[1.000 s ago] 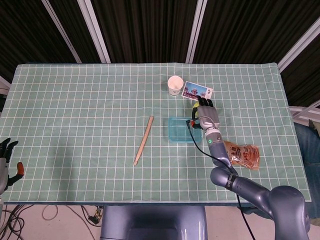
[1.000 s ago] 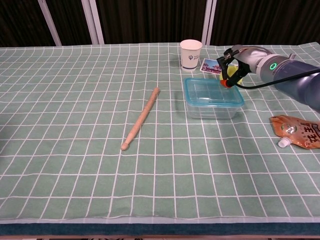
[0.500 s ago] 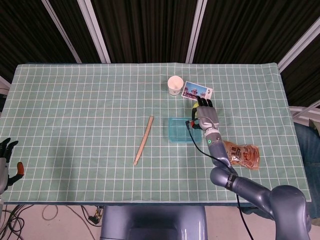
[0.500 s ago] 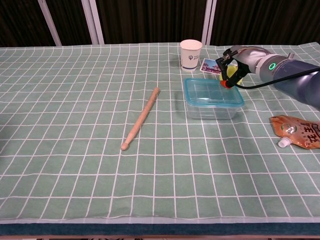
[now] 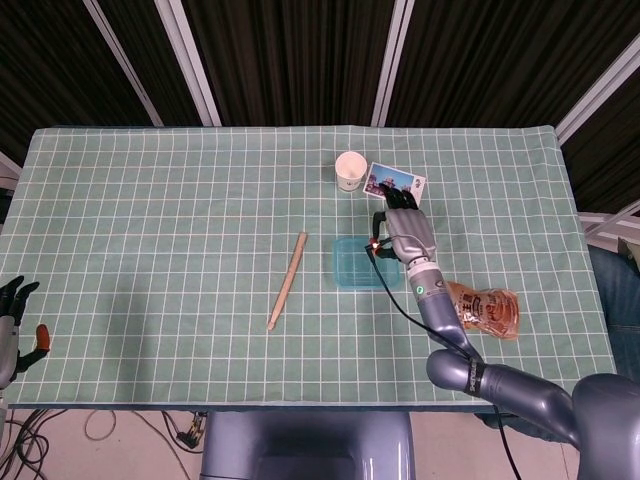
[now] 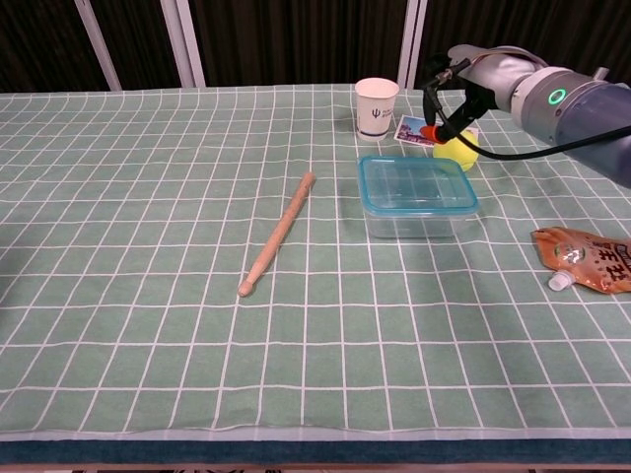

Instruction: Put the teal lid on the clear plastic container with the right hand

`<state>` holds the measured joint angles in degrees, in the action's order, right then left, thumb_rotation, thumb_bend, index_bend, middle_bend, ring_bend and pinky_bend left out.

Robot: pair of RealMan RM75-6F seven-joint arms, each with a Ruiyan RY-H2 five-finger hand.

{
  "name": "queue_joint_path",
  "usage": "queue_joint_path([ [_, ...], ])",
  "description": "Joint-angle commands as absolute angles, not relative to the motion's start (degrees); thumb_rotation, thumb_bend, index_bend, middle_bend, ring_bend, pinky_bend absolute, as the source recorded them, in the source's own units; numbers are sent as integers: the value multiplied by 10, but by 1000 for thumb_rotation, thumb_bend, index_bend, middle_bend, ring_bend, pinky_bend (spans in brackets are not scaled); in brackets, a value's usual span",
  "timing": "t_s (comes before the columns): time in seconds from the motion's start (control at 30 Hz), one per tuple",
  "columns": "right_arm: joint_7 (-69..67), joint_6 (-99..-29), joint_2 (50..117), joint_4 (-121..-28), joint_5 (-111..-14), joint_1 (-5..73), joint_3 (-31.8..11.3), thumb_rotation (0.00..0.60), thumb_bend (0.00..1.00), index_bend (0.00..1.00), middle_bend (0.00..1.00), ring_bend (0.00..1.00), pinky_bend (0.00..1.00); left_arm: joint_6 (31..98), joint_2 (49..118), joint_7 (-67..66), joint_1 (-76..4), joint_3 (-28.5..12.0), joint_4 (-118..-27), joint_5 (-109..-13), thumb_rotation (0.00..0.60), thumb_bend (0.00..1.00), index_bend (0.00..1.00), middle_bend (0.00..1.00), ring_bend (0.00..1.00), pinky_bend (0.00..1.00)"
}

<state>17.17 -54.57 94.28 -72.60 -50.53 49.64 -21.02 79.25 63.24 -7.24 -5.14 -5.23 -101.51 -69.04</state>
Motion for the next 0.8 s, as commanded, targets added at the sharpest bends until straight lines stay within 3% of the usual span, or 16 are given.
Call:
queue_joint_path([
  [0.03, 203, -560, 932, -759, -506, 499, -205, 600, 640, 717, 44, 0, 0, 793, 632, -71, -51, -53, -1015, -691, 600, 568, 114, 0, 0, 0],
  [0.27, 260, -575, 955, -771, -472, 520, -208, 600, 640, 717, 44, 0, 0, 793, 631, -66, -51, -52, -1016, -692, 600, 568, 114, 0, 0, 0],
  [0.8, 302, -573, 1028, -692, -415, 565, -226, 600, 641, 717, 44, 0, 0, 790, 626, -55, -50, -53, -1018, -690, 600, 568, 114, 0, 0, 0],
])
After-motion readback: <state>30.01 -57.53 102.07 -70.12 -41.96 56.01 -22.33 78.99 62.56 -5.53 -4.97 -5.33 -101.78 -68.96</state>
